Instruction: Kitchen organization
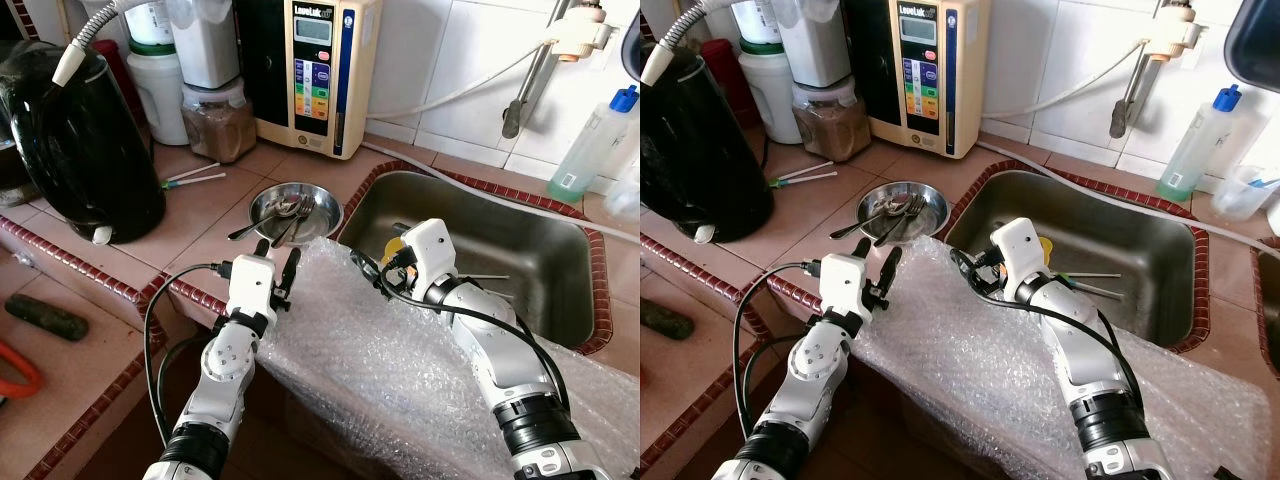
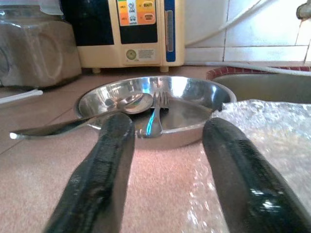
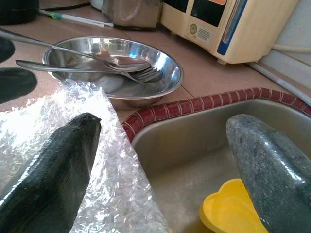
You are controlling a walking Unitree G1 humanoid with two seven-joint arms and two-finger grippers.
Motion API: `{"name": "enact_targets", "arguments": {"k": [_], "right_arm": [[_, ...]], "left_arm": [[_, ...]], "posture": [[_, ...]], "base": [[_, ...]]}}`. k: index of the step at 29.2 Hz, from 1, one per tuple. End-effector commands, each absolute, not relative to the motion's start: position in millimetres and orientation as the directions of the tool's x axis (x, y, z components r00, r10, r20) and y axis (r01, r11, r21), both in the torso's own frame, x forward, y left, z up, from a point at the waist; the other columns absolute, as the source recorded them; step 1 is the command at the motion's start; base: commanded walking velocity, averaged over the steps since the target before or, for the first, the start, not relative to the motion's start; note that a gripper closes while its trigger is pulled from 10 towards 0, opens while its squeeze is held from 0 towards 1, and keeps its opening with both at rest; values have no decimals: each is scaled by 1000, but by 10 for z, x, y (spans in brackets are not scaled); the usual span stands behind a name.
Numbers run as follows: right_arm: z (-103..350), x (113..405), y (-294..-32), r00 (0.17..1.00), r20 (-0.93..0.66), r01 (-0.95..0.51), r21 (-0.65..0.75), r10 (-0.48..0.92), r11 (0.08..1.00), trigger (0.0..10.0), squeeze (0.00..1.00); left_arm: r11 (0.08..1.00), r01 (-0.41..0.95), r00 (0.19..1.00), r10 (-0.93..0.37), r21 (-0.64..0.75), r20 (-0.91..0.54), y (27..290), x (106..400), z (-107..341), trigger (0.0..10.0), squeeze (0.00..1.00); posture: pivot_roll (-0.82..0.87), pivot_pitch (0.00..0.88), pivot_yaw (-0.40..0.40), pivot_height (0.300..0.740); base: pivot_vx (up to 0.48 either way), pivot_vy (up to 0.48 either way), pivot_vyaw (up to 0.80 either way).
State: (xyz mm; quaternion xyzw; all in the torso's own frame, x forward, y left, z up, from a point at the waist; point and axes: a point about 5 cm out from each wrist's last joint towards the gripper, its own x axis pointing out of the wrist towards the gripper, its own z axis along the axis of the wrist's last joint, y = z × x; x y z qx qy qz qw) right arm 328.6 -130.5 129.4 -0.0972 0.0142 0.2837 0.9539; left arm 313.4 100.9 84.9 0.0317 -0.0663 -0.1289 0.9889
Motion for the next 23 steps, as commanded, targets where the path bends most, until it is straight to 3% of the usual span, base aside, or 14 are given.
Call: {"name": "enact_targets", "arguments": {"k": [1, 12, 13, 14, 20, 21, 23], "right_arm": [[1304, 3268, -1298, 833, -84, -551, -192, 546, 812, 10000, 0], [1276, 3228, -1321, 836, -94, -549, -191, 541, 814, 10000, 0], [1279, 3231, -1325, 837, -93, -547, -191, 540, 815, 10000, 0], [1280, 3231, -1329, 837, -93, -546, -192, 539, 815, 10000, 0], [1279, 3228, -1343, 838, -95, -544, -195, 537, 816, 10000, 0], [1281, 3229, -1348, 839, -96, -543, -197, 535, 816, 10000, 0], [1282, 3230, -1349, 839, -96, -543, -197, 535, 816, 10000, 0]], "left_arm": [[969, 236, 963, -243, 68, 121, 985, 3189, 884, 10000, 1000], [982, 186, 978, -188, 34, 91, 960, 3279, 894, 10000, 1000], [982, 188, 978, -190, 31, 90, 950, 3286, 898, 10000, 557], [982, 187, 978, -189, 28, 87, 946, 3288, 896, 10000, 0], [984, 177, 982, -177, 6, 67, 949, 3297, 866, 10000, 0], [984, 180, 982, -179, -10, 60, 943, 3300, 856, 4118, 0], [983, 185, 981, -184, -15, 59, 937, 3300, 854, 4118, 0]], "posture": [[-67, 0, -7, 740], [-81, 0, 0, 740], [-83, 0, 1, 740], [-83, 0, 1, 740], [-87, 0, 0, 740], [-88, 0, 0, 740], [-88, 0, 0, 740]], "base": [[0, 0, 0], [0, 0, 0], [0, 0, 0], [0, 0, 0], [0, 0, 0], [0, 0, 0], [0, 0, 0]]}}
